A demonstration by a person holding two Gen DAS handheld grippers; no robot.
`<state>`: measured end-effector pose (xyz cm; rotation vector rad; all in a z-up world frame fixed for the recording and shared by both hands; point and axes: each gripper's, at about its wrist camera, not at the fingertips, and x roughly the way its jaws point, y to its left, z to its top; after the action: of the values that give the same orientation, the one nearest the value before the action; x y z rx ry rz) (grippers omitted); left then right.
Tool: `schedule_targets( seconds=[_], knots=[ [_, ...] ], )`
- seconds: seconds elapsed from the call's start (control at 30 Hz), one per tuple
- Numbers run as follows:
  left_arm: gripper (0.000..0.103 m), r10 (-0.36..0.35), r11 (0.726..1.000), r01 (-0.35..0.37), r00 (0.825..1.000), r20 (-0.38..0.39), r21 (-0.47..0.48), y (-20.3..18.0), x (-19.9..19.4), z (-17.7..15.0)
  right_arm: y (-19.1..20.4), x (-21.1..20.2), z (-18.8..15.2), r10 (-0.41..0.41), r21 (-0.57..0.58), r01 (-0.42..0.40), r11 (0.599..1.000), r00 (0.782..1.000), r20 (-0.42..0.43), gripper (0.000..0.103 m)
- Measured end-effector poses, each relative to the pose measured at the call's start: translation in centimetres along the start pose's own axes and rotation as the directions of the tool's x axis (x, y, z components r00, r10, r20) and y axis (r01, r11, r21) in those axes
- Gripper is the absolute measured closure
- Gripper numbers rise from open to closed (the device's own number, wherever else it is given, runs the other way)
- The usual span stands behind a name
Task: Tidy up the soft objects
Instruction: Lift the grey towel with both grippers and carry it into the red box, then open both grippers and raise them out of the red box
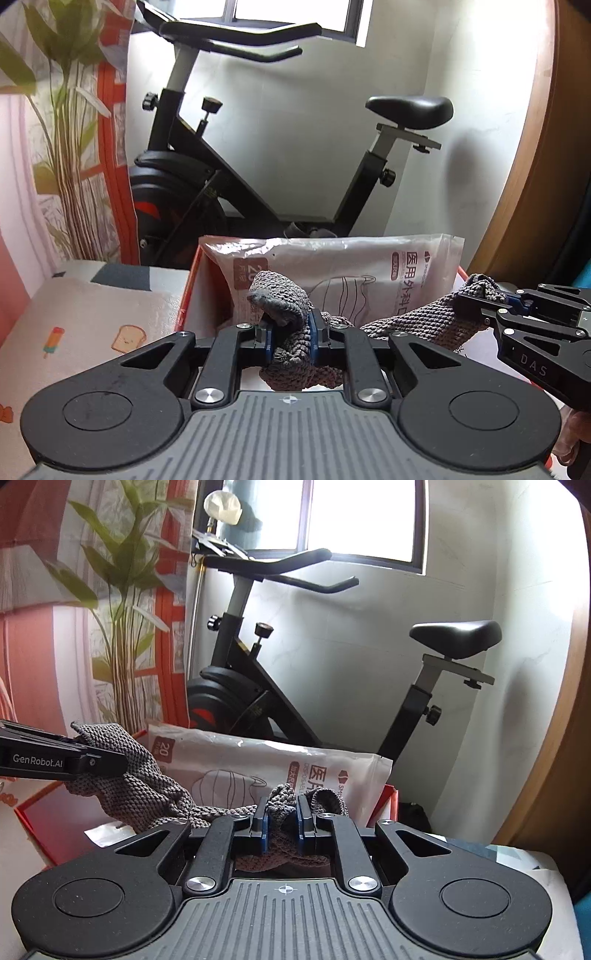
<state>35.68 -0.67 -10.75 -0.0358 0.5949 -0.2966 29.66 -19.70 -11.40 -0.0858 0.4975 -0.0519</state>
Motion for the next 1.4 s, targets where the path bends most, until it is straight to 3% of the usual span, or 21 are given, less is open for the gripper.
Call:
schedule_targets(
  seconds=[0.27, 0.53, 0.63, 0.7, 0.8, 0.9, 1.03, 1.07, 1.1, 1.27, 1.4],
  knots=[
    [0.084, -0.046, 0.999, 0.045, 0.993, -0.111, -0.012, 0.2, 3.3, -0.3, 0.7, 2.6, -0.3, 0.011, -0.023, -0.013, 1.0, 0.994, -0.106, 0.091],
    [0.083, -0.08, 0.997, 0.08, 0.985, -0.15, -0.005, 0.1, 4.0, -0.8, 0.9, 3.7, -1.1, 0.049, 0.023, -0.046, 0.999, 0.983, -0.175, 0.09],
    [0.079, -0.109, 0.994, 0.108, 0.977, -0.185, -0.015, 0.1, 4.4, -1.1, 1.3, 4.0, -1.5, 0.06, 0.026, -0.056, 0.998, 0.978, -0.202, 0.09],
    [0.066, -0.13, 0.991, 0.126, 0.972, -0.195, -0.033, 0.5, 4.2, -1.3, 1.4, 3.8, -1.7, 0.067, 0.026, -0.063, 0.998, 0.976, -0.208, 0.087],
    [0.05, -0.141, 0.99, 0.136, 0.977, -0.161, -0.044, 1.1, 3.1, -1.0, 1.3, 3.2, -1.8, 0.052, 0.021, -0.048, 0.999, 0.979, -0.197, 0.073],
    [0.04, -0.13, 0.991, 0.131, 0.986, -0.108, -0.006, 1.1, 1.3, -0.4, 0.6, 2.0, -1.3, 0.035, 0.041, -0.029, 0.999, 0.986, -0.162, 0.07],
    [0.034, -0.113, 0.991, 0.116, 0.993, -0.041, 0.073, 0.6, -1.7, 0.3, 0.1, -0.2, -0.6, 0.005, 0.07, 0.002, 0.998, 0.994, -0.109, 0.041],
    [0.025, -0.108, 0.991, 0.11, 0.994, -0.024, 0.081, 0.6, -2.5, 0.5, -0.1, -0.9, -0.4, -0.007, 0.082, 0.014, 0.996, 0.996, -0.091, 0.032],
    [0.016, -0.106, 0.991, 0.105, 0.994, -0.001, 0.088, 0.5, -3.4, 0.7, -0.3, -1.5, -0.1, -0.014, 0.092, 0.021, 0.996, 0.997, -0.074, 0.029],
    [0.004, -0.063, 0.989, 0.046, 0.991, 0.119, 0.142, -0.1, -8.0, 1.2, -0.6, -5.3, 1.2, -0.035, 0.139, 0.034, 0.99, 0.999, 0.004, 0.004],
    [0.0, -0.005, 0.991, -0.022, 0.979, 0.203, 0.13, -0.6, -11.8, 0.9, -0.7, -9.0, 1.9, -0.029, 0.169, 0.015, 0.985, 0.996, 0.081, 0.0]
  ],
)
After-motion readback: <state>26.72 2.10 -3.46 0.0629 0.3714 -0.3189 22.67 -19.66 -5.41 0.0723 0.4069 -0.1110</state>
